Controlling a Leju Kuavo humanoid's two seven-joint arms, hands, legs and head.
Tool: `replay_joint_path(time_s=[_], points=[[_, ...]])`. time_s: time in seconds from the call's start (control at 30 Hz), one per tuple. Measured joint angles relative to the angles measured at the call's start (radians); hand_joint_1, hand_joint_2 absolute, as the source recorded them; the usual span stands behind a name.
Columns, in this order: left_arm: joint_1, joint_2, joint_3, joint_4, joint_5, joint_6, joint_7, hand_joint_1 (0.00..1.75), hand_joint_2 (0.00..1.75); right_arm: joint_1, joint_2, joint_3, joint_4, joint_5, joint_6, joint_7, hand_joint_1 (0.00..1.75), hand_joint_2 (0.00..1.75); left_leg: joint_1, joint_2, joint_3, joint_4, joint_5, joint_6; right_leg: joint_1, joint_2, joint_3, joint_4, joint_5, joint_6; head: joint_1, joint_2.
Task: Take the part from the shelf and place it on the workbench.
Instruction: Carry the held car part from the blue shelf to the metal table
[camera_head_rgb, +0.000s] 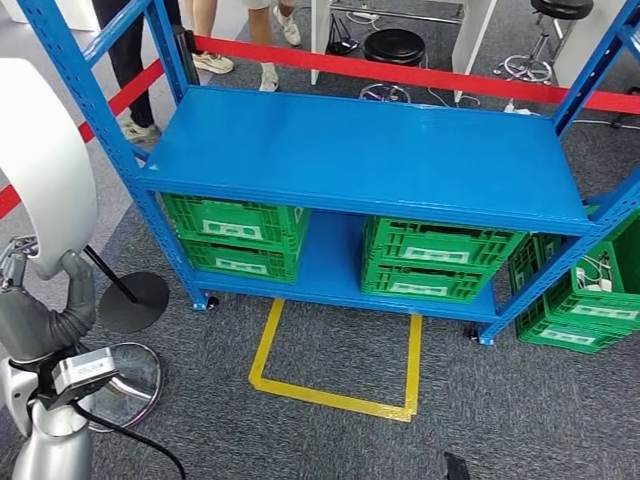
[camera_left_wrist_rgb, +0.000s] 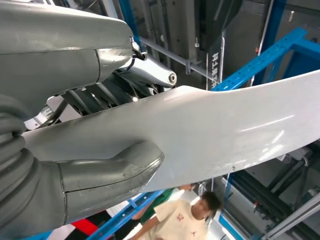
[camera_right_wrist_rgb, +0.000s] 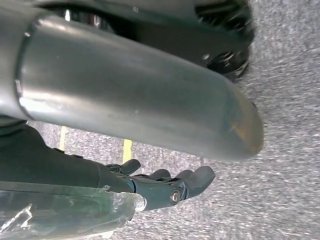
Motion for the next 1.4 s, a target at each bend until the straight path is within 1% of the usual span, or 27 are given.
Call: replay_joint_path(time_s=[0.03,0.07,0.13,0.2,0.27,0.37,0.47,0.53,0.6,0.63,0.67,0.73,0.77,0.8,0.83,0.87,0.9,0.93,1.0,1.07,1.13,1.17,1.2,1.23,1.3,1.37,1.4], points=[[0.000,0.000,0.000,0.001,0.000,0.000,0.000,1.75,1.75,0.001,0.000,0.000,0.000,0.000,0.000,0.000,0.00,0.00,0.000,0.000,-0.006,0.000,0.005,-0.001,0.000,0.000,0.007,0.006,0.001,0.000,0.000,0.000],[0.000,0.000,0.001,0.002,0.000,-0.001,0.000,1.75,1.75,0.001,0.000,0.000,0.000,0.000,0.000,0.000,0.00,0.00,-0.001,-0.001,-0.010,0.000,0.009,-0.002,0.000,0.000,0.037,-0.034,0.020,-0.002,0.000,0.000],[0.000,0.001,0.002,0.003,0.001,-0.001,0.000,1.75,1.75,-0.001,0.000,0.000,0.000,0.000,0.000,0.000,0.00,0.00,-0.002,-0.002,-0.016,0.001,0.016,-0.008,0.001,0.000,0.132,-0.183,0.067,-0.008,0.000,0.000],[-0.002,0.001,0.002,0.003,0.003,-0.002,0.000,1.75,1.75,-0.004,0.000,0.002,0.000,0.002,0.000,-0.001,0.00,0.00,-0.005,-0.002,-0.022,0.003,0.021,-0.015,0.003,0.002,0.190,-0.283,0.088,-0.018,-0.001,0.000],[-0.003,0.001,0.003,0.003,0.005,-0.002,0.000,1.75,1.75,-0.003,0.000,0.004,0.000,0.006,0.000,-0.002,0.00,0.00,-0.008,-0.001,-0.029,0.005,0.026,-0.005,0.003,0.003,0.193,-0.297,0.092,-0.023,-0.002,0.000],[-0.005,0.001,0.003,0.003,0.007,-0.002,0.000,1.75,1.75,-0.001,0.002,0.009,0.000,0.011,0.000,-0.002,0.00,0.00,-0.011,-0.002,-0.035,-0.002,0.037,0.009,-0.001,0.002,0.187,-0.302,0.104,-0.018,-0.002,0.000],[-0.008,-0.001,0.003,0.002,0.006,0.000,0.000,1.75,1.75,-0.003,0.002,0.016,-0.001,0.016,0.000,-0.006,0.00,0.00,-0.007,-0.004,-0.009,-0.064,0.067,0.015,0.001,0.000,0.183,-0.306,0.103,-0.013,-0.001,0.000],[-0.011,-0.002,0.004,0.002,0.006,0.001,0.000,1.75,1.75,-0.002,0.002,0.020,-0.002,0.020,0.001,-0.009,0.00,0.00,0.006,-0.009,0.007,-0.102,0.091,0.004,0.001,0.000,0.150,-0.236,0.052,-0.008,0.003,0.000],[-0.010,-0.003,0.005,0.003,0.006,0.002,0.000,1.75,1.75,-0.001,0.001,0.023,-0.002,0.020,0.001,-0.010,0.00,0.00,0.015,-0.019,-0.003,-0.104,0.099,-0.008,-0.007,0.000,0.097,-0.117,-0.014,0.003,0.004,0.000],[-0.008,-0.003,0.005,0.003,0.006,0.002,0.000,1.75,1.75,0.000,0.001,0.025,-0.002,0.020,0.001,-0.010,0.00,0.00,0.020,-0.026,-0.011,-0.100,0.102,-0.015,-0.013,0.000,0.083,-0.082,-0.027,0.010,0.004,0.000],[-0.006,-0.003,0.006,0.003,0.006,0.002,0.000,1.75,1.75,0.000,0.001,0.025,-0.002,0.020,0.001,-0.010,0.00,0.00,0.026,-0.034,-0.020,-0.095,0.104,-0.024,-0.018,0.001,0.086,-0.081,-0.021,0.018,0.004,0.000],[-0.005,-0.003,0.006,0.003,0.006,0.003,0.000,1.75,1.75,0.001,0.001,0.026,-0.002,0.020,0.001,-0.011,0.00,0.00,0.043,-0.054,-0.042,-0.070,0.105,-0.047,-0.033,0.012,0.149,-0.186,0.029,0.039,0.004,0.000],[-0.003,-0.003,0.005,0.003,0.006,0.004,0.000,1.75,1.75,0.001,0.003,0.026,-0.001,0.020,0.002,-0.012,0.00,0.00,0.048,-0.064,-0.053,-0.055,0.103,-0.060,-0.038,0.034,0.176,-0.234,0.045,0.051,0.007,0.000],[-0.002,-0.003,0.005,0.003,0.006,0.004,0.000,1.75,1.75,0.003,0.004,0.026,-0.001,0.019,0.003,-0.012,0.00,0.00,0.051,-0.073,-0.064,-0.036,0.101,-0.072,-0.042,0.052,0.196,-0.264,0.053,0.048,0.009,0.000],[-0.001,-0.004,0.005,0.003,0.006,0.005,-0.001,1.75,1.75,0.004,0.005,0.026,-0.001,0.019,0.003,-0.012,0.00,0.00,0.049,-0.081,-0.073,-0.025,0.100,-0.079,-0.043,0.067,0.200,-0.267,0.050,0.039,0.008,0.000],[0.001,-0.004,0.005,0.003,0.005,0.005,-0.001,1.75,1.75,0.006,0.006,0.026,-0.001,0.018,0.004,-0.012,0.00,0.00,0.046,-0.089,-0.078,-0.019,0.104,-0.084,-0.041,0.072,0.194,-0.252,0.047,0.023,0.005,0.000],[0.001,-0.005,0.004,0.003,0.004,0.006,-0.002,1.75,1.75,0.009,0.004,0.026,-0.003,0.017,0.003,-0.012,0.00,0.00,0.046,-0.095,-0.083,-0.016,0.108,-0.086,-0.041,0.062,0.194,-0.246,0.048,0.004,0.000,0.000],[0.003,-0.005,0.004,0.003,0.004,0.006,-0.002,1.75,1.75,0.010,0.004,0.026,-0.003,0.017,0.003,-0.012,0.00,0.00,0.046,-0.095,-0.086,-0.017,0.110,-0.087,-0.040,0.052,0.191,-0.241,0.049,-0.006,-0.007,0.000],[0.004,-0.005,0.003,0.003,0.003,0.006,-0.003,1.75,1.75,0.012,0.004,0.026,-0.003,0.016,0.004,-0.012,0.00,0.00,0.042,-0.064,-0.110,0.028,0.080,-0.085,-0.035,0.031,0.186,-0.238,0.055,-0.020,-0.018,0.000],[0.003,-0.005,0.003,0.003,0.004,0.007,-0.003,1.75,1.75,0.014,0.004,0.026,-0.003,0.015,0.004,-0.012,0.00,0.00,0.032,-0.021,-0.168,0.163,0.006,-0.077,-0.026,0.007,0.181,-0.239,0.060,-0.030,-0.027,0.000],[0.003,-0.005,0.003,0.003,0.004,0.007,-0.003,1.75,1.75,0.017,0.003,0.026,-0.003,0.015,0.004,-0.012,0.00,0.00,0.023,-0.009,-0.218,0.295,-0.050,-0.065,-0.015,-0.022,0.176,-0.239,0.062,-0.036,-0.029,0.000],[0.004,-0.005,0.003,0.003,0.004,0.007,-0.003,1.75,1.75,0.017,0.003,0.026,-0.003,0.015,0.004,-0.012,0.00,0.00,0.018,-0.009,-0.219,0.313,-0.054,-0.056,-0.010,-0.035,0.175,-0.239,0.061,-0.038,-0.031,0.000],[0.004,-0.005,0.003,0.003,0.004,0.007,-0.003,1.75,1.75,0.017,0.003,0.026,-0.003,0.014,0.005,-0.012,0.00,0.00,0.011,-0.007,-0.199,0.291,-0.041,-0.045,-0.005,-0.049,0.175,-0.239,0.060,-0.040,-0.031,0.000],[0.004,-0.005,0.003,0.003,0.004,0.007,-0.003,1.75,1.75,0.016,0.003,0.027,-0.003,0.014,0.005,-0.012,0.00,0.00,0.002,0.002,-0.163,0.236,-0.017,-0.031,-0.001,-0.061,0.176,-0.240,0.059,-0.042,-0.031,0.000],[0.002,-0.005,0.003,0.002,0.004,0.006,-0.003,1.75,1.75,0.014,0.003,0.027,-0.003,0.012,0.007,-0.012,0.00,0.00,-0.023,0.054,-0.086,0.108,0.013,-0.003,0.007,-0.082,0.178,-0.239,0.055,-0.044,-0.031,0.000],[0.000,-0.005,0.001,0.002,0.004,0.006,-0.002,1.75,1.75,0.014,0.002,0.028,-0.003,0.012,0.008,-0.012,0.00,0.00,-0.039,0.086,-0.056,0.047,0.012,0.004,0.013,-0.104,0.179,-0.242,0.051,-0.042,-0.031,0.000],[0.001,-0.005,0.000,0.002,0.003,0.006,-0.002,1.75,1.75,0.014,0.002,0.029,-0.003,0.011,0.009,-0.012,0.00,0.00,-0.039,0.076,-0.055,0.039,0.011,0.001,0.015,-0.117,0.181,-0.245,0.049,-0.039,-0.031,0.000]])
